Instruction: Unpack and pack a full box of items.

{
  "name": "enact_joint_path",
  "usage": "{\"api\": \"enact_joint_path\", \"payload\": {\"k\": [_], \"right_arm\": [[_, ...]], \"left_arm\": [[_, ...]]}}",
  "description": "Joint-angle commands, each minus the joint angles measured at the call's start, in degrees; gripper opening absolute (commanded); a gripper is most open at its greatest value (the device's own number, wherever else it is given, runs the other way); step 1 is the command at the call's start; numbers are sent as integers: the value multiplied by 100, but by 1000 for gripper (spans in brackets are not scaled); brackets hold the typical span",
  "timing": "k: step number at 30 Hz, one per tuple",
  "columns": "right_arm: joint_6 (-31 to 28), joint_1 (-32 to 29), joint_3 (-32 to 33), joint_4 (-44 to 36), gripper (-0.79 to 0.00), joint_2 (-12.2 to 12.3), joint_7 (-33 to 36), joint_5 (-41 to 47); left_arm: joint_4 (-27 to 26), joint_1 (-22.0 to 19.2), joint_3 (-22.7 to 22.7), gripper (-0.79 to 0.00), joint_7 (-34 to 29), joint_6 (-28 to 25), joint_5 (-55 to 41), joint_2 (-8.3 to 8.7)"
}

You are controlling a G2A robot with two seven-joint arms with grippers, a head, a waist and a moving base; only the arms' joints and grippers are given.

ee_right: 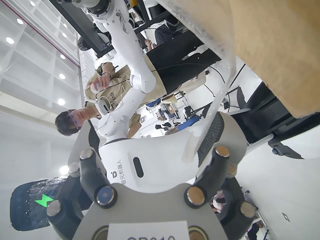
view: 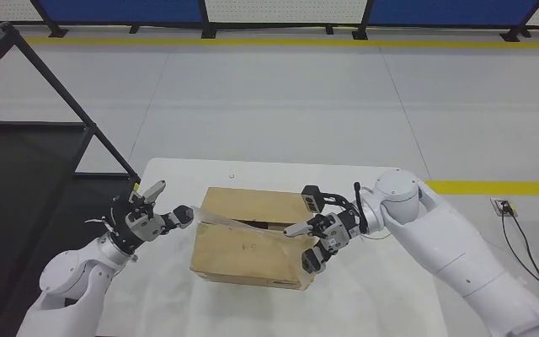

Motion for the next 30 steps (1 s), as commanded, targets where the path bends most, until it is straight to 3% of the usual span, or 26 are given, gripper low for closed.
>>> {"api": "enact_joint_path", "payload": {"k": [1,4,11,17,24,26,30], "right_arm": [[5,31,-50,9,0,11,-5,35],[-22,93,-110,10,0,20,22,106],[-285,191,17,98,0,-2,285,462],[-386,641,-941,248,0,-44,388,961],[-387,1308,-1972,493,0,-128,389,1665],[-388,1430,-2117,556,0,-151,389,1818],[-389,1573,-2244,620,0,-179,389,1993]], "left_arm": [[84,-14,-69,0,-23,349,-510,-11],[165,-16,-207,0,-17,561,-925,-14],[82,273,-472,0,146,192,-618,16],[-75,428,-467,0,571,-246,171,29],[-194,511,-450,0,537,-296,333,29],[-203,531,-476,0,602,-528,723,44],[-242,754,-426,0,754,-1271,2595,116]]}}
